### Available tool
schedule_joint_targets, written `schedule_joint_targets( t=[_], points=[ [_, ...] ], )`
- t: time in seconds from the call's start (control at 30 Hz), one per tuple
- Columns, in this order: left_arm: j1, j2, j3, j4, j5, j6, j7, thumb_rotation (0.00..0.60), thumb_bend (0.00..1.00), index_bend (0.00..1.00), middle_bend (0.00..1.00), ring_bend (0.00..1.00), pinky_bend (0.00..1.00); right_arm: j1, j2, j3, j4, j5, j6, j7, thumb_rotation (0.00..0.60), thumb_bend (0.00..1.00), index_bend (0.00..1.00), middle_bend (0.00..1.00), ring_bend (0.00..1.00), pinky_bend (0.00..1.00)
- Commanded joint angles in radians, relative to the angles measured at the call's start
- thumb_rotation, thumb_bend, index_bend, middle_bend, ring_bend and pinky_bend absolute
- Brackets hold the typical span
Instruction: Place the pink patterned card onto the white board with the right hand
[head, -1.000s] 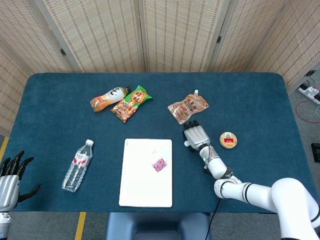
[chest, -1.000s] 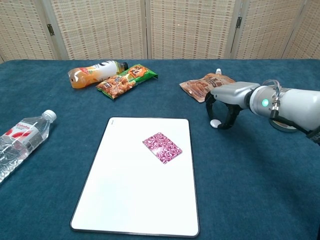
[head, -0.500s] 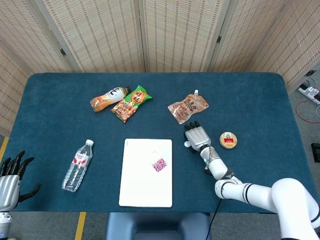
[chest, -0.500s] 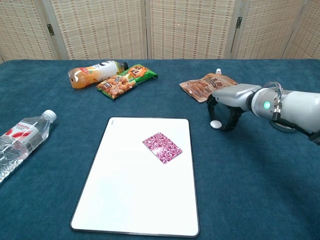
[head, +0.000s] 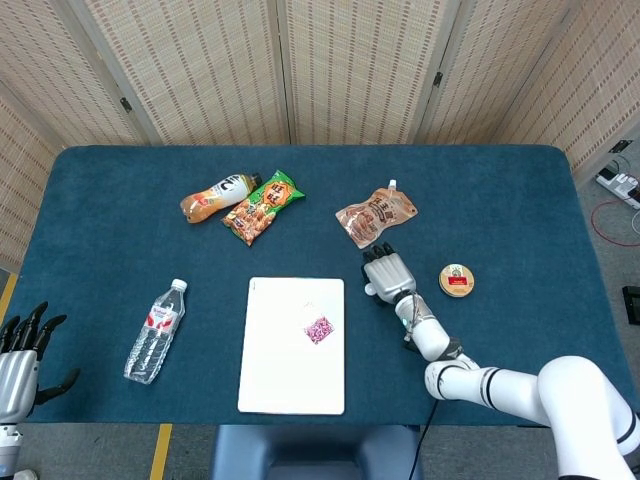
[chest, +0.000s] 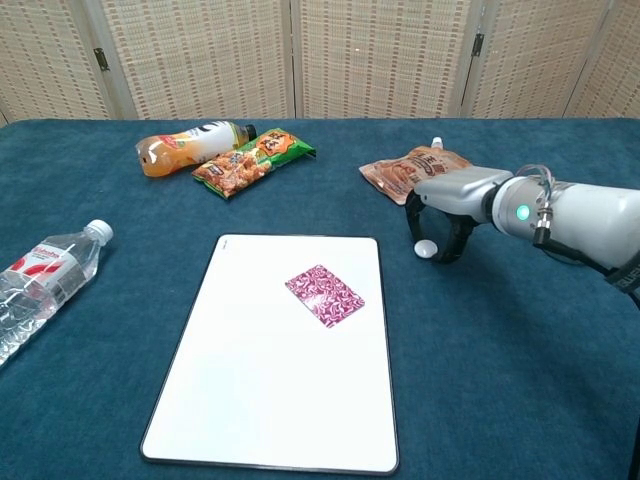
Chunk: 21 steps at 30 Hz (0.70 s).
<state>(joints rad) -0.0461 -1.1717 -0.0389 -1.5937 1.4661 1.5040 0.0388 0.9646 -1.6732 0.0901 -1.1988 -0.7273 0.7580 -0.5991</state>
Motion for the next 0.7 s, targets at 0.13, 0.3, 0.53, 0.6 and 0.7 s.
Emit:
schedule_joint_targets(
  t=[0.13,0.3,0.53,0.6,0.7],
  points=[
    [0.000,-0.002,0.001,0.004,0.002,0.000,-0.004,0.600,0.29,0.19,0.06,0.14,0.00,-0.004,0.014,0.004,-0.023,-0.007,0.016,0.000,0.600,0.36,0.51,0.18,0.07,0.00],
    [-0.001,-0.003,0.001,0.006,0.003,-0.001,-0.004,0.600,0.29,0.19,0.06,0.14,0.00,-0.009,0.045,0.018,-0.084,-0.038,0.037,0.018,0.600,0.36,0.52,0.19,0.07,0.00],
    [-0.001,-0.001,-0.001,0.003,0.003,0.001,-0.002,0.600,0.29,0.19,0.06,0.14,0.00,-0.003,0.080,0.037,-0.234,-0.140,0.044,0.066,0.600,0.36,0.52,0.19,0.08,0.00],
    [0.000,0.000,-0.001,0.003,0.003,0.002,-0.003,0.600,0.29,0.19,0.06,0.14,0.00,0.008,0.077,0.037,-0.267,-0.164,0.047,0.055,0.600,0.36,0.52,0.19,0.08,0.00],
    [0.001,0.000,0.000,0.003,0.004,0.003,-0.004,0.600,0.29,0.19,0.06,0.14,0.00,0.028,0.063,0.034,-0.290,-0.170,0.046,0.029,0.600,0.36,0.52,0.19,0.08,0.00]
  ],
)
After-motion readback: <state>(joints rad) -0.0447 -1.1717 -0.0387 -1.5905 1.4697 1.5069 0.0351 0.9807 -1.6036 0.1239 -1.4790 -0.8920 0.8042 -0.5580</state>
